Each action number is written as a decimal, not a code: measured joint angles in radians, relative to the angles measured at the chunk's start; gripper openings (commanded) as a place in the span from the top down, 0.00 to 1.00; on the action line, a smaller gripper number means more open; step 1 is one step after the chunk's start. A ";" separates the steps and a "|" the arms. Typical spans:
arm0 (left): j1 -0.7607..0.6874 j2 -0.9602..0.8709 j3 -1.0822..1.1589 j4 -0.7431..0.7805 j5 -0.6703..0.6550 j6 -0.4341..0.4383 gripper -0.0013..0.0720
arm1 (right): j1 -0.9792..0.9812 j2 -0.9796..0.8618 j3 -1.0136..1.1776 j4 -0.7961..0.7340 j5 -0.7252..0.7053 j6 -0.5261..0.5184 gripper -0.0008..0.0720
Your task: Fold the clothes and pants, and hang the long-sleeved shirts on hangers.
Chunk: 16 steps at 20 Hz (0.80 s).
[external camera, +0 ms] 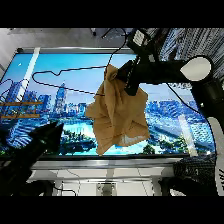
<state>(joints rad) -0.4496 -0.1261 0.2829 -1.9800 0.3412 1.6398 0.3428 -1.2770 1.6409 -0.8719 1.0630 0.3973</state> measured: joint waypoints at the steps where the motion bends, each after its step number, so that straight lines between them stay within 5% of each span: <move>1: -0.026 -0.064 -0.010 -0.032 -0.062 0.026 0.47 | 0.000 0.000 0.000 0.003 -0.005 0.010 0.95; 8: -0.335 -0.595 0.073 -0.059 -0.558 0.075 0.47 | 0.000 0.002 0.000 0.039 0.004 0.058 0.95; 16: -0.318 -1.018 0.249 0.395 -0.876 -0.385 0.47 | 0.000 0.004 0.000 0.093 0.083 0.065 0.95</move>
<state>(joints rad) -0.7673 -1.1442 0.5316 -1.5848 -0.5350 1.2552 0.3428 -1.2728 1.6409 -0.7788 1.1461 0.4622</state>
